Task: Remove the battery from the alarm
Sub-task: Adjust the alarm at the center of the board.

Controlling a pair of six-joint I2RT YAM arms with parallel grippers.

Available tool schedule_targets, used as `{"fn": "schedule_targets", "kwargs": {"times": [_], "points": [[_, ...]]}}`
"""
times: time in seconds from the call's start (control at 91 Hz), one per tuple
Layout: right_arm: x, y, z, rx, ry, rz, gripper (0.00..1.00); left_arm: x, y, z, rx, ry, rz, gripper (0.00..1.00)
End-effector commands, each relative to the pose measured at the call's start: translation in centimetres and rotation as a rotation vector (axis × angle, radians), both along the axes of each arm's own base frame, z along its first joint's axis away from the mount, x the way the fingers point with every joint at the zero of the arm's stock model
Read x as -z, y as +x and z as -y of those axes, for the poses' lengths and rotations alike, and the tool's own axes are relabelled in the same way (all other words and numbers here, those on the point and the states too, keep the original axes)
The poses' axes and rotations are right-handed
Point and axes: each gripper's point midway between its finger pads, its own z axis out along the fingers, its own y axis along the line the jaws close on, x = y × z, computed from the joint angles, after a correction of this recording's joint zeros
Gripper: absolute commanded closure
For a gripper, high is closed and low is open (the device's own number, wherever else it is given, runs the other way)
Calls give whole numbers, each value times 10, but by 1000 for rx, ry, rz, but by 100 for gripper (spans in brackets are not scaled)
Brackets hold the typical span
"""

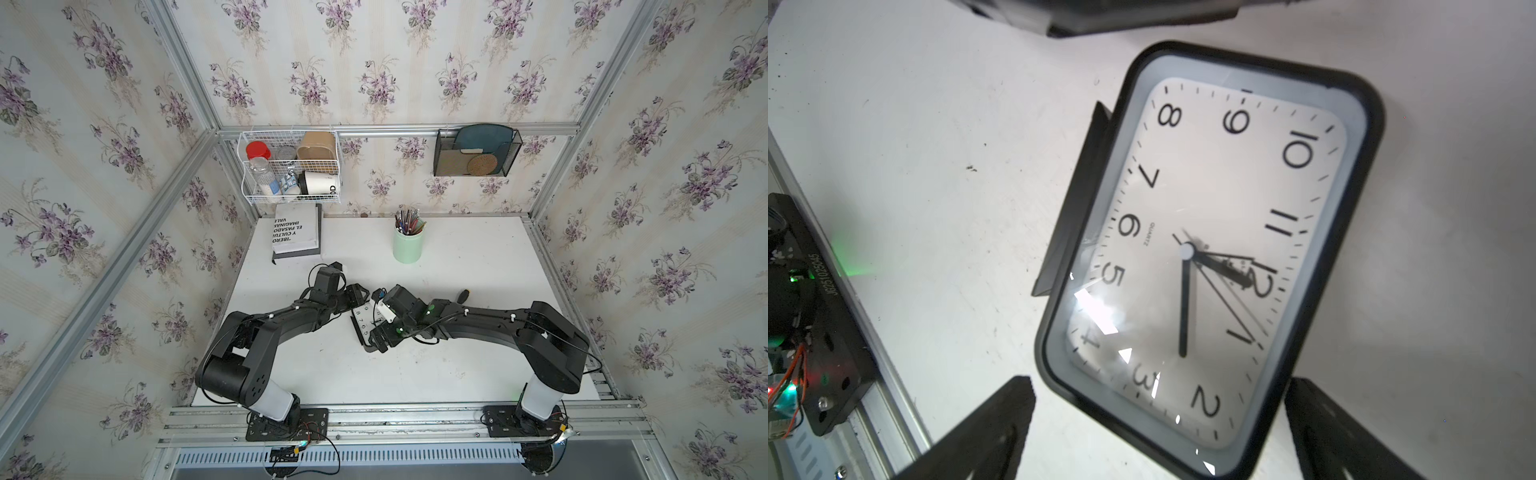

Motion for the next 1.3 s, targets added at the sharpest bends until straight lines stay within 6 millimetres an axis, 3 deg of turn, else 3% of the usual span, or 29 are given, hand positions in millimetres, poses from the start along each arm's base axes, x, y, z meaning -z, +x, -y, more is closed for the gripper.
{"fn": "schedule_targets", "kwargs": {"times": [0.0,0.264,0.407,0.527,0.714,0.901,1.055,1.198,1.286], "points": [[-1,-3,-2,63,-13,-14,0,5,-6,-13,-18,60,-8,44],[9,-6,4,159,-160,34,0,7,-20,-27,-38,91,-14,39],[-4,-14,-7,148,-61,9,0,1,-33,-30,-25,73,-8,32],[-2,-22,-15,123,-15,-37,0,-2,-51,-32,3,74,-32,27],[-19,-12,-20,147,122,-84,0,-3,-76,-28,34,13,-66,26],[-18,-2,-12,163,133,-71,0,0,-99,-24,61,-2,-101,33],[-21,4,-10,172,191,-92,0,-9,-111,-20,95,6,-109,29],[-26,14,1,191,282,-117,1,-2,-120,-26,67,80,-136,29],[-27,14,4,180,344,-160,4,-7,-129,-18,92,67,-148,29]]}}
